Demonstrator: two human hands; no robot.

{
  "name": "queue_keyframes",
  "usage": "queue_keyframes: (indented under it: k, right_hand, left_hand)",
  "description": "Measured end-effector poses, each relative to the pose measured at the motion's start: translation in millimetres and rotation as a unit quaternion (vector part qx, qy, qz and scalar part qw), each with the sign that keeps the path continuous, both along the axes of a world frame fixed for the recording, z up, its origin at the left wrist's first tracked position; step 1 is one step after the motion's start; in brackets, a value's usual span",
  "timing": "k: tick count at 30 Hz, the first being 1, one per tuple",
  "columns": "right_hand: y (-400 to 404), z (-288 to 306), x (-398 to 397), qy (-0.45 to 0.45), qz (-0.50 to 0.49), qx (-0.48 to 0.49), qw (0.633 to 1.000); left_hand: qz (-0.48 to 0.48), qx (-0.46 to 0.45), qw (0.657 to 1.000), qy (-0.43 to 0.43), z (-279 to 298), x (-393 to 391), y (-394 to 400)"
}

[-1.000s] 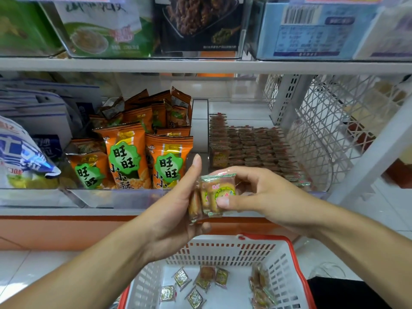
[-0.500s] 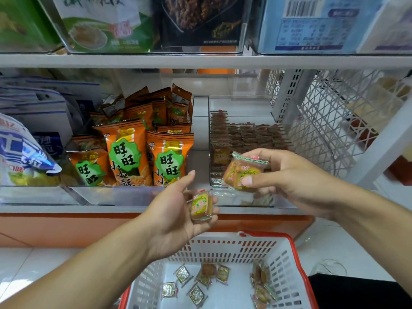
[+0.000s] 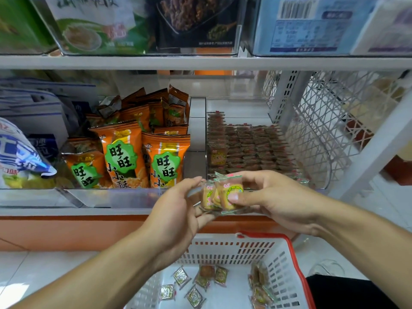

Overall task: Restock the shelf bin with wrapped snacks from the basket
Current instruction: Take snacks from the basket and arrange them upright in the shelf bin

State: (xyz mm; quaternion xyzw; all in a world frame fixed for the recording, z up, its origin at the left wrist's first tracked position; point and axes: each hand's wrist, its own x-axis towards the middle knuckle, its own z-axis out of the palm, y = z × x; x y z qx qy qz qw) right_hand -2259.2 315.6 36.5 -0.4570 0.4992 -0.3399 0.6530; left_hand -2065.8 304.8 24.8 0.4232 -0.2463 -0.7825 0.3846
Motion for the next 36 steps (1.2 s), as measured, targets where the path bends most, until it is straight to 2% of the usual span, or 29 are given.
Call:
queue_keyframes:
  k: [4, 8, 10, 12, 13, 15, 17, 18, 24, 28, 32, 34, 36]
  right_hand:
    - [2, 3, 6, 0.034, 0.051, -0.034, 0.998]
    - [0, 5, 8, 0.028, 0.044, -0.056, 0.997]
    - [-4, 8, 6, 0.045, 0.044, -0.088, 0.994]
    - [-13, 11, 2, 0.057, 0.011, -0.11, 0.992]
    - [-18, 10, 0, 0.08, -0.02, -0.122, 0.989]
    - [-32, 3, -5, 0.196, -0.089, -0.155, 0.964]
    - [-45, -7, -5, 0.298, -0.122, -0.167, 0.932]
    - [-50, -11, -4, 0.307, -0.126, -0.164, 0.929]
    - [-79, -30, 14, 0.271, -0.146, -0.155, 0.939]
    - [-81, -32, 16, 0.271, -0.15, -0.159, 0.938]
    - [-91, -13, -13, 0.187, -0.114, -0.115, 0.969]
    - [-104, -6, -30, 0.147, -0.144, -0.119, 0.971]
    - [-120, -7, -38, 0.186, -0.215, -0.14, 0.948]
  left_hand:
    - [0.003, -0.076, 0.996, -0.037, -7, -3, 4]
    - [-0.022, -0.158, 0.982, -0.098, -10, -3, 5]
    - [-0.028, -0.23, 0.958, -0.169, -8, -3, 5]
    - [0.006, -0.301, 0.922, -0.244, -7, -2, 4]
    - [0.031, -0.318, 0.908, -0.269, -9, -2, 4]
    - [0.062, -0.327, 0.892, -0.306, -13, -1, 3]
    - [0.049, -0.325, 0.887, -0.325, -17, -3, 0]
    - [0.033, -0.322, 0.887, -0.331, -18, -4, -1]
    - [-0.036, -0.309, 0.885, -0.347, -24, -12, -3]
    - [-0.043, -0.319, 0.881, -0.348, -31, -12, -5]
    - [-0.043, -0.321, 0.881, -0.346, -35, -12, -7]
    - [-0.037, -0.334, 0.871, -0.358, -35, -15, -9]
    - [-0.034, -0.353, 0.859, -0.37, -34, -22, -13]
